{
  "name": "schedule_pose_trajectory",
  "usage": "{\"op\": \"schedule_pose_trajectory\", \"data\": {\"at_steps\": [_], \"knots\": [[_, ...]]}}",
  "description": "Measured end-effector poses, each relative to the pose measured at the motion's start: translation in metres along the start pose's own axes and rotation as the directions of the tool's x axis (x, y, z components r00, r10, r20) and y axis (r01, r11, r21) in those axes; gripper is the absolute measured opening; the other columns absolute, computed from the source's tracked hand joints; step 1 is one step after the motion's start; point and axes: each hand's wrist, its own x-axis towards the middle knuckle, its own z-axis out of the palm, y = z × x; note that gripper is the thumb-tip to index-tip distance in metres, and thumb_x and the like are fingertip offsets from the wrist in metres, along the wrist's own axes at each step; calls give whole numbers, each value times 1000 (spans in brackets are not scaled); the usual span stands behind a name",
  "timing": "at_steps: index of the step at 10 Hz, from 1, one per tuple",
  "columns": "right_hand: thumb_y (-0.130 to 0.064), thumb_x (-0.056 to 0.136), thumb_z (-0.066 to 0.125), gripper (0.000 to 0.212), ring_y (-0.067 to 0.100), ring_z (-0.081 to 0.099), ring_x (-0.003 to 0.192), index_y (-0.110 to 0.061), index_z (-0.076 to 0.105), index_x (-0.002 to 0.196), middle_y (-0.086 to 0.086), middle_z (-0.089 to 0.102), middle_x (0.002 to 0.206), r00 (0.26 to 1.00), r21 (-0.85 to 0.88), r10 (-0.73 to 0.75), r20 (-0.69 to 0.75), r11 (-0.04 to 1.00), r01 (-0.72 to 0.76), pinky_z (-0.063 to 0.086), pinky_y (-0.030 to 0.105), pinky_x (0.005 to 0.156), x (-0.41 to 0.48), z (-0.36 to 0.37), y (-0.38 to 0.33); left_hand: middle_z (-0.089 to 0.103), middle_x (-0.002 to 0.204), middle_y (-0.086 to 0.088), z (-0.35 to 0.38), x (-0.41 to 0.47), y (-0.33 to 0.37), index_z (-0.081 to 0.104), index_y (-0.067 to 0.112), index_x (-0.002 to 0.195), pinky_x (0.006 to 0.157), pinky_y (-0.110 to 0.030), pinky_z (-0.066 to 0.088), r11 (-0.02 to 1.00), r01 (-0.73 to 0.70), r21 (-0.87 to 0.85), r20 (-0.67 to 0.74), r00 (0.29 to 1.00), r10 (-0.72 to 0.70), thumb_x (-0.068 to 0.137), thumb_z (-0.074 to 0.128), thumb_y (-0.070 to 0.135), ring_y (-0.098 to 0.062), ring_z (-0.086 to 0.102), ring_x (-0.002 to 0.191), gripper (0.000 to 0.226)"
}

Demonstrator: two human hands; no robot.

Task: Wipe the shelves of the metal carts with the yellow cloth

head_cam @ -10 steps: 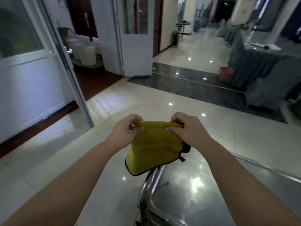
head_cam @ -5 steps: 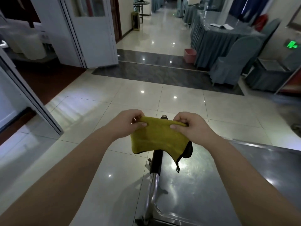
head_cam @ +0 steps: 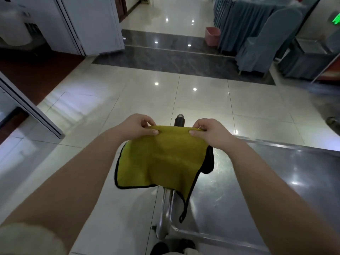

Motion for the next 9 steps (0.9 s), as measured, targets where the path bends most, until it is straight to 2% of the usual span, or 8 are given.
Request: {"op": "schedule_pose_trajectory", "data": {"at_steps": [1, 2, 3, 4, 5, 6, 7, 9], "knots": [[-31, 90, 66, 14, 18, 56, 93, -19, 64, 97, -2, 61, 95, 996, -162, 85, -39, 983, -90, 40, 25, 70, 33, 30, 40, 63, 102, -4, 44, 39, -31, 66, 20, 105, 78, -30, 44, 989, 58, 139, 20, 998, -61, 88, 69, 31, -22, 58, 97, 22], [-34, 88, 67, 17, 19, 56, 83, -24, 56, 97, -3, 59, 86, 981, -87, 121, -150, 987, -135, 43, 31, 65, 47, 43, 66, 61, 113, -9, 63, 60, -51, 62, 18, 113, 79, -29, 42, 987, 94, 134, 52, 993, -102, 96, 57, 21, -22, 56, 99, 18], [-40, 89, 63, 17, 14, 56, 69, -32, 48, 88, -5, 58, 76, 965, -56, 112, -236, 990, -129, 43, 30, 56, 56, 35, 75, 62, 106, -2, 52, 78, -49, 63, 24, 104, 79, -29, 42, 997, 56, 49, -14, 998, -56, 96, 56, 23, -20, 57, 100, 11], [-41, 88, 62, 14, 12, 56, 74, -32, 51, 87, -7, 58, 79, 941, -12, 114, -318, 992, -124, 46, 31, 61, 73, 24, 81, 62, 100, 7, 41, 101, -38, 67, 28, 99, 81, -27, 44, 1000, -9, -27, -75, 997, 7, 94, 58, 25, -14, 57, 98, 10], [-38, 87, 65, 15, 20, 57, 97, -30, 59, 98, -5, 63, 99, 960, -87, 213, -179, 969, -231, 50, 39, 83, 87, 36, 89, 62, 113, 5, 59, 114, -38, 67, 24, 112, 91, -25, 40, 999, 32, -38, -60, 998, -34, 92, 63, 17, -13, 54, 108, 23], [-35, 88, 66, 44, 25, 48, 124, -24, 54, 128, 1, 57, 131, 963, -161, 238, -125, 953, -257, 40, 43, 103, 85, 66, 96, 54, 133, -1, 93, 110, -45, 54, 22, 134, 99, -28, 35, 997, 72, -5, -86, 994, -72, 91, 64, 17, -17, 48, 122, 45], [-26, 93, 59, 45, 21, 50, 123, -21, 49, 136, 1, 52, 137, 966, 37, 212, -144, 977, -209, 42, 37, 101, 72, 91, 91, 55, 134, -4, 119, 98, -42, 48, 23, 139, 99, -34, 43, 991, 109, -82, -104, 988, -118, 98, 52, 19, -20, 52, 119, 41], [-18, 92, 56, 39, 12, 61, 88, -21, 52, 131, -2, 59, 122, 963, 200, 208, -171, 964, -173, 45, 21, 71, 54, 90, 76, 57, 131, -1, 115, 85, -21, 43, 28, 139, 97, -42, 45, 980, 92, 179, -306, 952, -34, 95, 47, 10, -23, 57, 114, 48]]}}
